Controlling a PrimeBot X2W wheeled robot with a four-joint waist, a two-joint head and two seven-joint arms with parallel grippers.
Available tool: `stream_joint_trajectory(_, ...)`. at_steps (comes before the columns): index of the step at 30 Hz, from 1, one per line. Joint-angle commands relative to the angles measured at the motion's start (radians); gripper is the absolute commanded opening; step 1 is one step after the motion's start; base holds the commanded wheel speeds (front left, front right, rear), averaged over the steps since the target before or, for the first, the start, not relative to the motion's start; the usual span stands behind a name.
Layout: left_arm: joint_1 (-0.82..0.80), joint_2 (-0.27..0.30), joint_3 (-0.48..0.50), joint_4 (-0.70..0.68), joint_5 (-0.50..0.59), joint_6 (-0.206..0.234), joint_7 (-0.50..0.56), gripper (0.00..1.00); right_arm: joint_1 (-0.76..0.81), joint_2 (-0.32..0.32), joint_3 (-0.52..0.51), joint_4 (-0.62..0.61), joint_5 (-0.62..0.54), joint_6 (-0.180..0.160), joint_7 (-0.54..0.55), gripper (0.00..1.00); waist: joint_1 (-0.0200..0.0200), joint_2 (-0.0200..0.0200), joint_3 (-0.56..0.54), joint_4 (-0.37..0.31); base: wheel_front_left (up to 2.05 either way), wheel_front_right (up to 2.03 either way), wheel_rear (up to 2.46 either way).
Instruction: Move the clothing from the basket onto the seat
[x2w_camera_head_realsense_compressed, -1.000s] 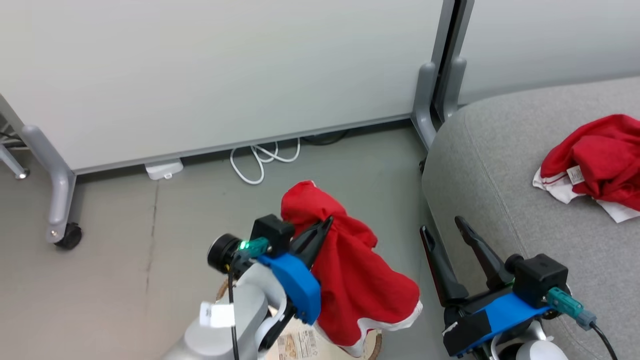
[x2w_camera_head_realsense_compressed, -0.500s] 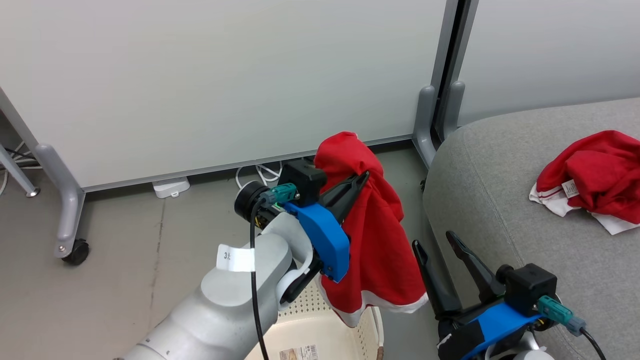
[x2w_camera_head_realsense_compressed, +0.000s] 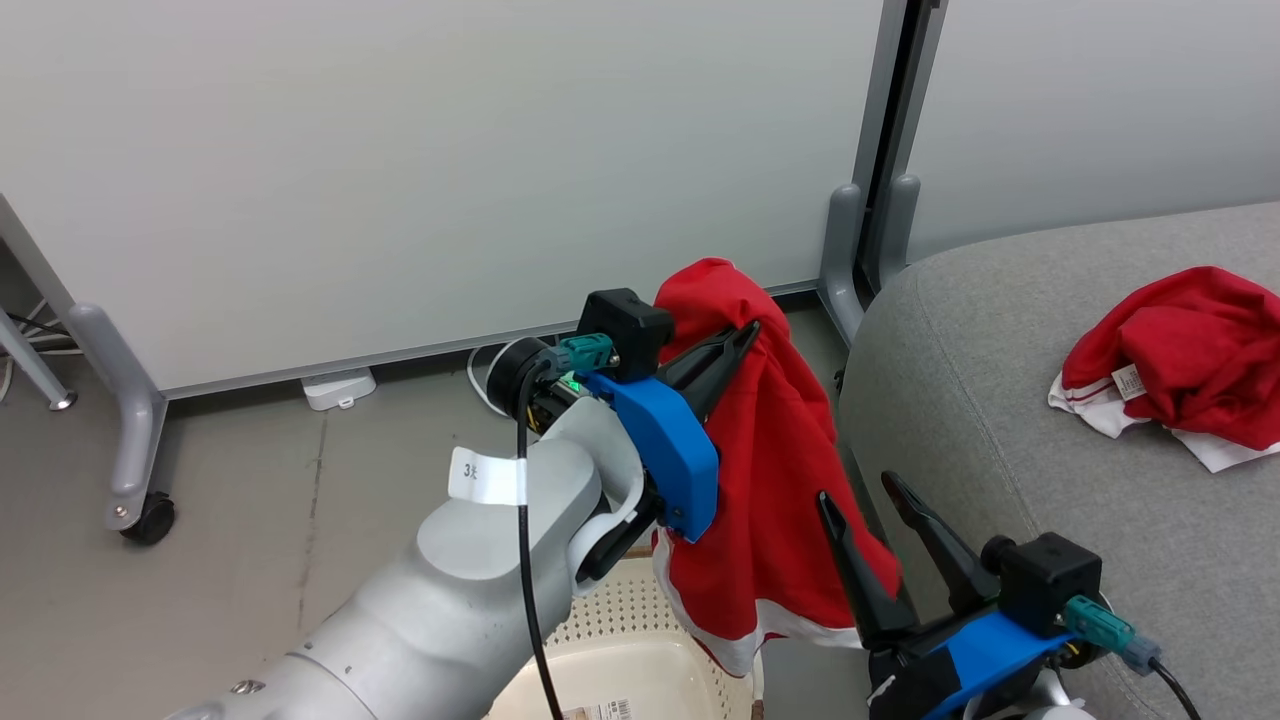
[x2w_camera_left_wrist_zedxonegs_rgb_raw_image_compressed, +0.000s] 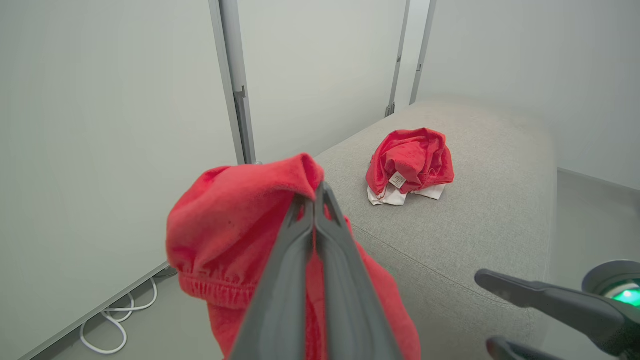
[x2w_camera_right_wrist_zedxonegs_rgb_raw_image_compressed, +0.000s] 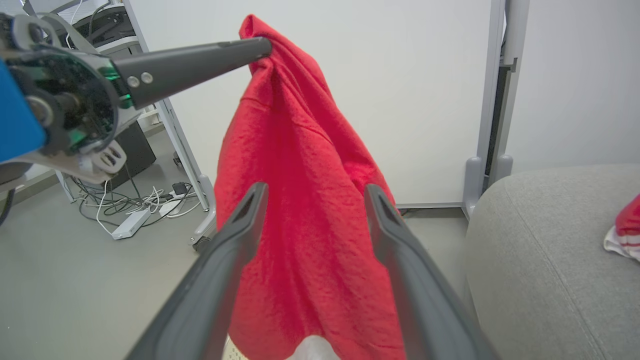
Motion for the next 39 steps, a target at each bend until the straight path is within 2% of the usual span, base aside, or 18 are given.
stream_joint_trajectory(1,-0.018,0.002,-0.011,0.008,-0.009,-0.001,-0.010,0.00,0.017,0.000,-0.001,-0.001,0.001,0.000,0.003,1.00,0.0000,-0.0001,0.001,0.000,0.00,0.00,0.00)
stream_joint_trajectory(10,-0.031,-0.001,-0.054,0.031,-0.045,-0.001,-0.029,0.00,0.018,0.000,-0.004,-0.005,-0.002,0.000,0.010,1.00,0.0000,-0.0001,0.006,0.005,0.00,0.00,0.00)
stream_joint_trajectory(18,-0.048,-0.003,-0.084,0.041,-0.072,-0.001,-0.045,0.00,-0.055,0.000,0.009,0.045,-0.032,0.000,0.036,1.00,0.0000,-0.0001,0.013,0.008,0.00,0.00,0.00)
stream_joint_trajectory(27,-0.063,-0.006,-0.114,0.041,-0.097,-0.001,-0.057,0.00,-0.219,0.000,0.035,0.243,-0.049,0.000,0.074,1.00,0.0000,-0.0001,0.024,0.020,0.00,0.00,0.00)
stream_joint_trajectory(30,-0.067,-0.008,-0.125,0.036,-0.106,-0.001,-0.058,0.00,-0.295,0.000,0.060,0.353,-0.031,0.000,0.075,1.00,0.0000,-0.0001,0.025,0.027,0.00,0.00,0.00)
stream_joint_trajectory(34,-0.069,-0.008,-0.134,0.032,-0.112,-0.001,-0.059,0.00,-0.350,0.000,0.091,0.433,-0.011,0.000,0.069,1.00,0.0000,-0.0001,0.026,0.031,0.00,0.00,0.00)
stream_joint_trajectory(39,-0.076,-0.009,-0.143,0.027,-0.122,-0.001,-0.061,0.00,-0.435,-0.001,0.130,0.565,0.067,0.000,0.029,1.00,0.0000,-0.0001,0.030,0.034,0.00,0.00,0.00)
